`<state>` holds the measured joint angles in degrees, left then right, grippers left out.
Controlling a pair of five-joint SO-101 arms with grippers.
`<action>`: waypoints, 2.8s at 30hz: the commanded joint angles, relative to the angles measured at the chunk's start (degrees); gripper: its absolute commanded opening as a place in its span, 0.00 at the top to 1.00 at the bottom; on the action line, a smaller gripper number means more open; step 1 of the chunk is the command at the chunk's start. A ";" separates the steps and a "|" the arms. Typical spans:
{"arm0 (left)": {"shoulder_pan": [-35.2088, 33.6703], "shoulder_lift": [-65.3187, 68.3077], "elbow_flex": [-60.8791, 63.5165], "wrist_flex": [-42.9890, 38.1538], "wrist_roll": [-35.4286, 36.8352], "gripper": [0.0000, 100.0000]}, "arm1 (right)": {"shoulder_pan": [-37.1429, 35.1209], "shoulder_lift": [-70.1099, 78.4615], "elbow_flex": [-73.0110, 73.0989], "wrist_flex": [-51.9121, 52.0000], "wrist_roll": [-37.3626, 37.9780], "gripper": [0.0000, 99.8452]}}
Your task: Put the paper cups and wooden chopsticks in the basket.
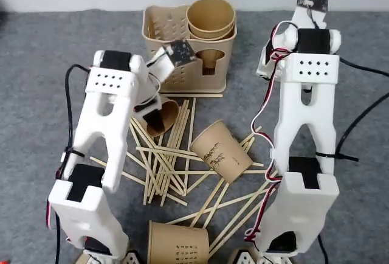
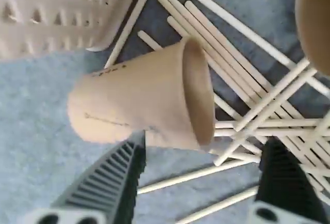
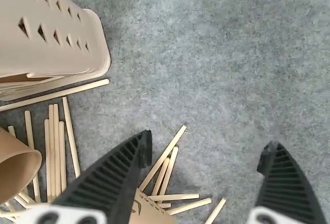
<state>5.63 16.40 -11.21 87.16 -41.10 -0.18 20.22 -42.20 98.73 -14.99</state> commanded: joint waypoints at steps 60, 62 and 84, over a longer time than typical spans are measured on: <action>-40.18 -40.79 28.26 -2.55 37.27 0.76 | -32.40 -5.23 -1.32 4.09 49.49 0.67; -44.48 -40.88 31.52 -5.63 37.27 0.76 | -35.56 -4.53 1.14 4.09 53.01 0.67; -70.51 -41.14 49.63 -28.84 37.01 0.76 | -44.18 6.11 12.66 -23.96 74.37 0.67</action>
<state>-64.35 -22.11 38.55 59.38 -4.44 -43.96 27.34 -29.27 74.37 58.68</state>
